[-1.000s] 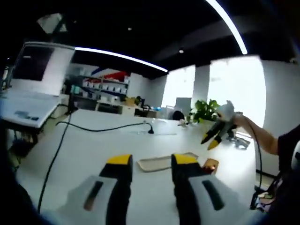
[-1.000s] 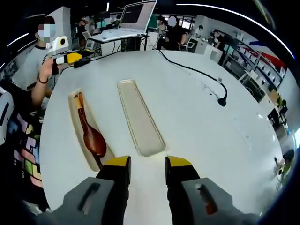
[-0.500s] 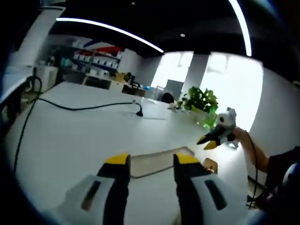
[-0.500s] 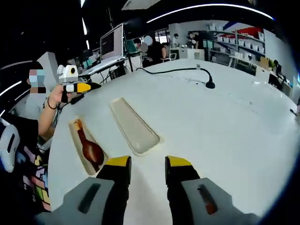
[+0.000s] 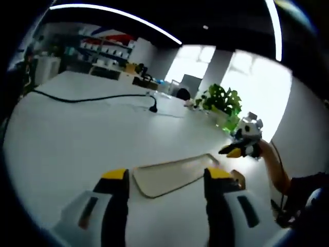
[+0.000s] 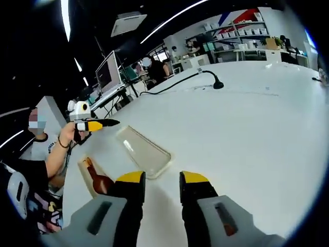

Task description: Arrange the utensils inside the cutlery case until each visible utensil rests in its matching compartment.

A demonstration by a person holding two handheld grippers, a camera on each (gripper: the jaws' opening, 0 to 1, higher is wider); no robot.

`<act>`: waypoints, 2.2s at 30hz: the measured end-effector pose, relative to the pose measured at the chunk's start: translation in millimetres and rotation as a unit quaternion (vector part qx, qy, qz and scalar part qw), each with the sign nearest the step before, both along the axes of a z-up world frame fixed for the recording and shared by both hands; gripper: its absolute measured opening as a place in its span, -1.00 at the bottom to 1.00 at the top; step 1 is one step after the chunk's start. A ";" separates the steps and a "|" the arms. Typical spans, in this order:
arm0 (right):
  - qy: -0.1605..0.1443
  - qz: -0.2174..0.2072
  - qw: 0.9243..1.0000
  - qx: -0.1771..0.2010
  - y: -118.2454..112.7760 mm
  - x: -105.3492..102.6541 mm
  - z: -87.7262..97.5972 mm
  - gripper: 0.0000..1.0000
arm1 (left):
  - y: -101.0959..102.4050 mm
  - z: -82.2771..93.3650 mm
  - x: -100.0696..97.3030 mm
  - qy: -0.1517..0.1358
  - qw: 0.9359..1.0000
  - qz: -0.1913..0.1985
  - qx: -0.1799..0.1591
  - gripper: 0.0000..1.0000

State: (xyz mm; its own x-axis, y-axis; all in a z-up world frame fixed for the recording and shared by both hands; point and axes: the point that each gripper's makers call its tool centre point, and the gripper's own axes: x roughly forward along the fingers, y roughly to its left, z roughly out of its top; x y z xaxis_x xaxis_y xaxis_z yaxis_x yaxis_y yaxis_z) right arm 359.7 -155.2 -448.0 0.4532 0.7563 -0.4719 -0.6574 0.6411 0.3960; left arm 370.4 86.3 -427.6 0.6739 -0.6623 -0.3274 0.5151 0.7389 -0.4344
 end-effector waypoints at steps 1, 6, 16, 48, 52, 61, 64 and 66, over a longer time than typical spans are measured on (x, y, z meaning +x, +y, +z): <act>-0.002 -0.001 1.000 -0.001 0.6 0.1 -0.2 -0.49 | 1.0 -4.7 -1.1 0.007 1.000 -0.004 0.016 0.18; 0.009 0.005 1.000 0.007 10.6 -2.4 -5.8 -0.50 | -1.2 -9.1 2.8 0.019 1.000 -0.008 0.021 0.13; 0.020 0.016 0.999 0.028 29.3 -5.9 -9.2 -0.51 | -1.2 -19.3 7.6 0.045 0.999 0.000 0.023 -0.01; 0.020 -0.030 0.999 0.037 8.6 11.5 -5.6 -0.98 | 15.2 -20.9 10.9 0.078 0.995 0.049 -0.041 -0.94; -0.005 -0.030 0.999 0.045 9.5 5.0 1.0 -0.98 | 16.6 -7.0 7.9 0.054 0.994 0.052 -0.079 -0.94; -0.058 -0.022 0.995 0.072 23.1 -12.5 15.7 -0.98 | 25.1 22.3 -14.4 0.000 0.995 0.039 -0.092 -0.93; -0.083 -0.020 0.994 0.065 27.7 -12.4 20.1 -0.98 | 27.8 29.3 -19.1 -0.013 0.995 0.038 -0.091 -0.93; -0.096 -0.018 0.993 0.059 28.2 -12.3 23.0 -0.98 | 27.5 32.5 -24.5 -0.023 0.995 0.034 -0.090 -0.92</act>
